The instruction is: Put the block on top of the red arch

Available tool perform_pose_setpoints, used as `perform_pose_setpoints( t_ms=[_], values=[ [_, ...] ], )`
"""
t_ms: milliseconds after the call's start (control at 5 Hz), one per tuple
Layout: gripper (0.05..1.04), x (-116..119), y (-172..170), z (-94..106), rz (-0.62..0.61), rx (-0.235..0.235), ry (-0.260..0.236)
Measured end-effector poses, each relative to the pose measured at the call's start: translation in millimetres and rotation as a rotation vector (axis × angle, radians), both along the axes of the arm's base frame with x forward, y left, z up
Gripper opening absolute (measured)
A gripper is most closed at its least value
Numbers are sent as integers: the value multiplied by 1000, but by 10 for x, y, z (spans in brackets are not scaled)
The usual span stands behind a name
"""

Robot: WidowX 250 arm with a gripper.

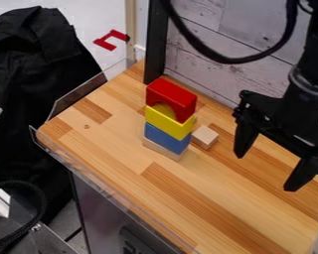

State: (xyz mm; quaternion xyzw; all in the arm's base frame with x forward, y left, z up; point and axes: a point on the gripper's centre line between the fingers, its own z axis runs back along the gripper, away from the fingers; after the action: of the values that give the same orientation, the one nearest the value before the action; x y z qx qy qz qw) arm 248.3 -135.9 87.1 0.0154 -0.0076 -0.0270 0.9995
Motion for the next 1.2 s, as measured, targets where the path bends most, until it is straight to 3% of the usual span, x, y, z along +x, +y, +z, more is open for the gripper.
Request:
perform_pose_setpoints(
  t_ms=[200, 400, 600, 800, 1200],
  values=[
    [999, -22, 8, -86, 3, 10, 28],
    [999, 306, -60, -76, -11, -64, -19],
    [999, 668, 17, 85, 9, -125, -120],
    [999, 941, -2, 56, 10, -93, -131],
    [999, 1151, 29, -292, -5, -9, -97]
  ],
)
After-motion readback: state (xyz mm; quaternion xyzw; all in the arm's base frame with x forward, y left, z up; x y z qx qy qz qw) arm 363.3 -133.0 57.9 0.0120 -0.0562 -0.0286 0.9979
